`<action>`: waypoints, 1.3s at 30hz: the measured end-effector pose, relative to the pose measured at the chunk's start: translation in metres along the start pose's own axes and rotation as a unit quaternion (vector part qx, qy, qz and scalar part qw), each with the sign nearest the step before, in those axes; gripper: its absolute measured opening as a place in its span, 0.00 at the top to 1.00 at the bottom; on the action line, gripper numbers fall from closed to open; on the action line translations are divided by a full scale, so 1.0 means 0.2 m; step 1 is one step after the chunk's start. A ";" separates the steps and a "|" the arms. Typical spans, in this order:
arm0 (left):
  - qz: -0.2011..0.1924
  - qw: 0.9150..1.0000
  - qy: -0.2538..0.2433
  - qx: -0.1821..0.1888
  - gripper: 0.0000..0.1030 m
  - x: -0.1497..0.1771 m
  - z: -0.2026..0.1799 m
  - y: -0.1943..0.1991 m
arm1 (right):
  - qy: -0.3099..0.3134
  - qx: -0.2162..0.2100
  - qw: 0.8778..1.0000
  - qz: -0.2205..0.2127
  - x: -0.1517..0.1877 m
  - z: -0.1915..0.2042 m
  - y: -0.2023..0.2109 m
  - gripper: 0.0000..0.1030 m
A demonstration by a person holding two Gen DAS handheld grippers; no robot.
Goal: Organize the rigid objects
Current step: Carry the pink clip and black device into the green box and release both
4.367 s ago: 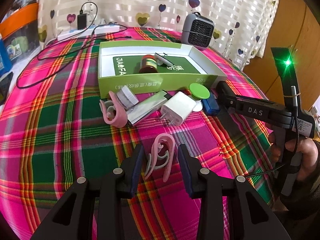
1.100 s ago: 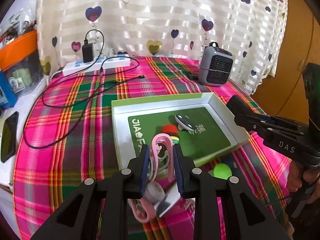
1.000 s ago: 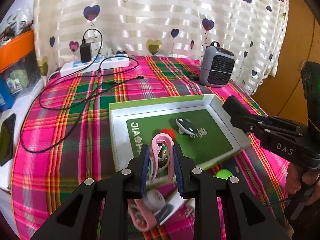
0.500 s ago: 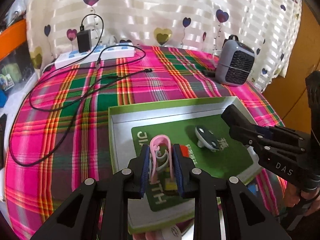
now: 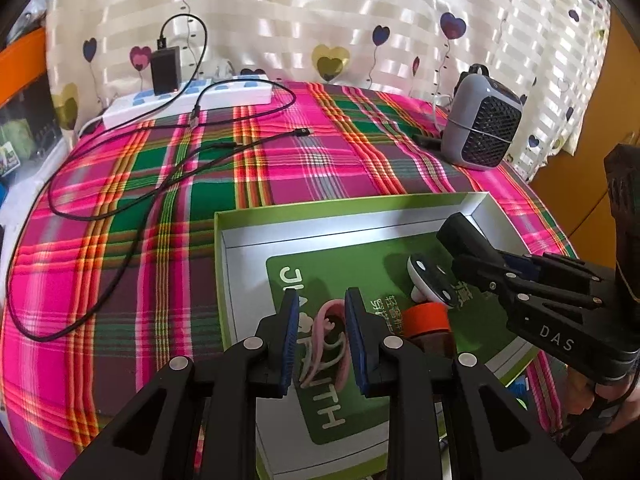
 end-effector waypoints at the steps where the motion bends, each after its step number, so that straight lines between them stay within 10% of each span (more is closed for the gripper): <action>1: 0.000 1.000 0.000 0.001 0.78 0.00 0.00 0.00 | 0.000 0.000 1.000 0.001 0.00 0.00 0.00 0.76; 39: -0.021 1.000 -0.011 -0.012 0.71 0.01 -0.03 0.13 | -0.027 -0.006 0.999 -0.022 0.01 0.01 0.08 0.58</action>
Point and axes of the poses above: each gripper's, at about its wrist camera, not at the fingertips, and y roughly against the way its jaws point, z to its left, x to its underside, the point moved 9 cm from there along -y, roughly the way its jaws point
